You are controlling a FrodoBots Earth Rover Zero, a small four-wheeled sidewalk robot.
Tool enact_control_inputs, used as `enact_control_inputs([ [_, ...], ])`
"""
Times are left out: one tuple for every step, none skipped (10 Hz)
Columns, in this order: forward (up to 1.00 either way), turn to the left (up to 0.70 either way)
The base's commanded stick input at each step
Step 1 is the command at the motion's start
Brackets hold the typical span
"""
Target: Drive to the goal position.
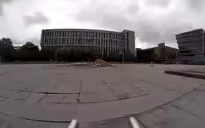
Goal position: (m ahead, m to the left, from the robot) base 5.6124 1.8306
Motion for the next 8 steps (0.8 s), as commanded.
enact_control_inputs([
  [1.00,0.31],
  [1.00,0.14],
  [1.00,0.02],
  [1.00,0.00],
  [1.00,0.00],
  [1.00,0.00],
  [1.00,0.01],
  [1.00,0.02],
])
